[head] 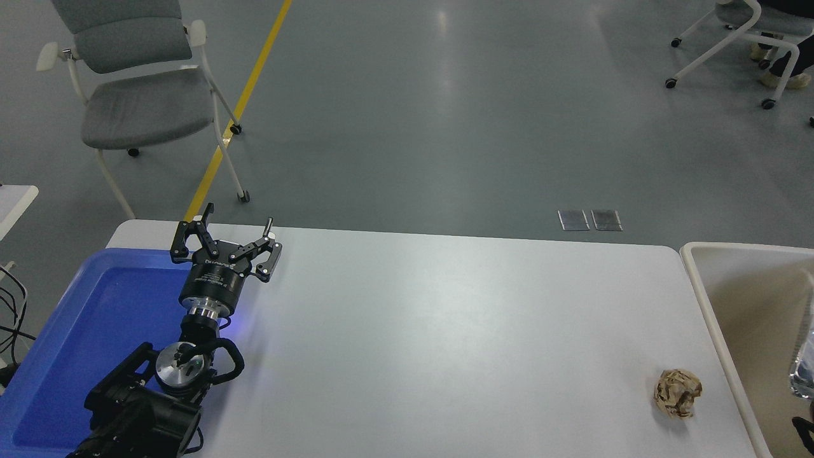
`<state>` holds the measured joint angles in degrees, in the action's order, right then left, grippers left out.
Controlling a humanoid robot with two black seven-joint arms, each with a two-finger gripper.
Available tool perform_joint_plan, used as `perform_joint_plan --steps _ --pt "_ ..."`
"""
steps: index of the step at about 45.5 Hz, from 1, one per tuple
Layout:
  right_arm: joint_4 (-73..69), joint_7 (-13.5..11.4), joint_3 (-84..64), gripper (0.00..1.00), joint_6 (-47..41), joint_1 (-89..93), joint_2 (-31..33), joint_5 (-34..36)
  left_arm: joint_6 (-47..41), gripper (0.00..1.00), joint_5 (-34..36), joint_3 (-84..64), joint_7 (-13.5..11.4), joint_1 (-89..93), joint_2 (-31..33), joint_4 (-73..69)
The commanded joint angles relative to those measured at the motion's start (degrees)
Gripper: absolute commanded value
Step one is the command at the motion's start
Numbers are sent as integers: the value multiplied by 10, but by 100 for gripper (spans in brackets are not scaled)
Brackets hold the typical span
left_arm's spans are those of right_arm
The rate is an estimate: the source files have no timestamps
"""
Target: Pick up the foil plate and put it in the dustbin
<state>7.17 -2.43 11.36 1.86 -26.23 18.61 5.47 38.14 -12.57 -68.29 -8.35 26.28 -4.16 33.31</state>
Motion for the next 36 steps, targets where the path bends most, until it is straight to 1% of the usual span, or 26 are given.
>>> perform_joint_plan --steps 1,2,4,5,6,20,36 --pt "1 1 7 62 2 4 -4 0 0 99 0 0 0 0 0 0" --pt "1 1 7 70 2 2 -3 0 0 99 0 0 0 0 -1 0" --pt "0 1 7 82 1 0 -2 0 0 99 0 0 0 0 -1 0" --pt "0 1 7 93 0 -3 -2 0 0 99 0 0 0 0 0 0" --pt "0 1 6 100 -1 -5 -2 0 0 99 0 0 0 0 0 0" --pt "0 1 -31 100 -8 -60 1 -7 0 99 0 0 0 0 0 0" --pt "-73 1 -178 100 -13 -156 72 -9 0 99 0 0 0 0 0 0"
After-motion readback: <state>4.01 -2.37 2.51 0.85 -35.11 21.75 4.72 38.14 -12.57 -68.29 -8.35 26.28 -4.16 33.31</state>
